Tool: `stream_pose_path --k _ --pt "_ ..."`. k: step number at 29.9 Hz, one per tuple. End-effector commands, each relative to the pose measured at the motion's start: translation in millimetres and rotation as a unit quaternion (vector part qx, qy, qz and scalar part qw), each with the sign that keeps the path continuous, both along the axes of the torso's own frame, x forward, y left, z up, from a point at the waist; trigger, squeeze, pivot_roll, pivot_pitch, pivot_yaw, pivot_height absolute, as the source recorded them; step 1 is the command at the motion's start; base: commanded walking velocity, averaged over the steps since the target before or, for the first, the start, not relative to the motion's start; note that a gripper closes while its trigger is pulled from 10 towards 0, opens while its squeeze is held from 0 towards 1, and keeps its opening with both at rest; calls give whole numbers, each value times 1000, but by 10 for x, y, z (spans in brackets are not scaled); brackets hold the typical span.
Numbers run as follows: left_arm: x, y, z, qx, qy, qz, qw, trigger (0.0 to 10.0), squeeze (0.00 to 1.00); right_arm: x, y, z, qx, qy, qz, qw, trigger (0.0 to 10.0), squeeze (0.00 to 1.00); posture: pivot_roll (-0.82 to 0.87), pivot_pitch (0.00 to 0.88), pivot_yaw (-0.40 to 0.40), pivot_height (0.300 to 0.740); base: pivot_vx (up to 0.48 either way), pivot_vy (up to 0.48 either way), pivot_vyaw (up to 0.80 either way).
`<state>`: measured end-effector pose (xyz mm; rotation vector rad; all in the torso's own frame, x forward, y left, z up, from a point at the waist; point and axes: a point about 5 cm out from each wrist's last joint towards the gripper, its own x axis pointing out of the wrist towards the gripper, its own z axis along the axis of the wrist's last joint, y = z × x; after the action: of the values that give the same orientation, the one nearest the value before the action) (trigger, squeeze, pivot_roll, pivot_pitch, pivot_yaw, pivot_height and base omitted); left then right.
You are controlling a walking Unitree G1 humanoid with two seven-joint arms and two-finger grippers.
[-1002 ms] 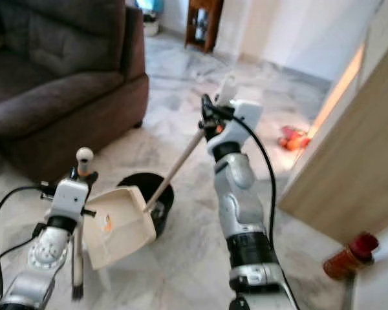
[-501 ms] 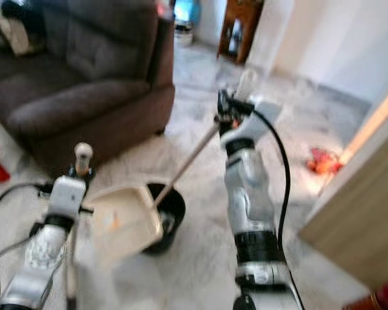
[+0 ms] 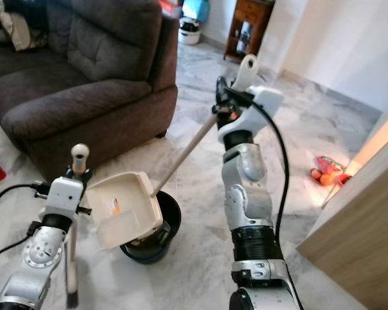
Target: Sweep floor
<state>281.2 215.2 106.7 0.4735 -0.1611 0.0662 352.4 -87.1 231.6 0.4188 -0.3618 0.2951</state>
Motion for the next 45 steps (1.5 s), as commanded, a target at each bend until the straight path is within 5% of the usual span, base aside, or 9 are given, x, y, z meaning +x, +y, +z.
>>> stream_pose_path --k 1,32,45 --pt "32 -115 98 2 -24 -22 999 10000 0 -6 -139 148 24 -29 -19 999 10000 0 235 0 -94 740 292 0 0" --pt "30 -108 105 -6 -27 -24 999 10000 0 -21 -92 116 23 -23 -13 999 10000 0 236 0 -96 740 252 0 0" --pt "26 -117 111 -6 -29 -26 999 10000 0 -148 4 264 -17 -104 -48 993 10000 0 235 0 -92 740 0 0 0"
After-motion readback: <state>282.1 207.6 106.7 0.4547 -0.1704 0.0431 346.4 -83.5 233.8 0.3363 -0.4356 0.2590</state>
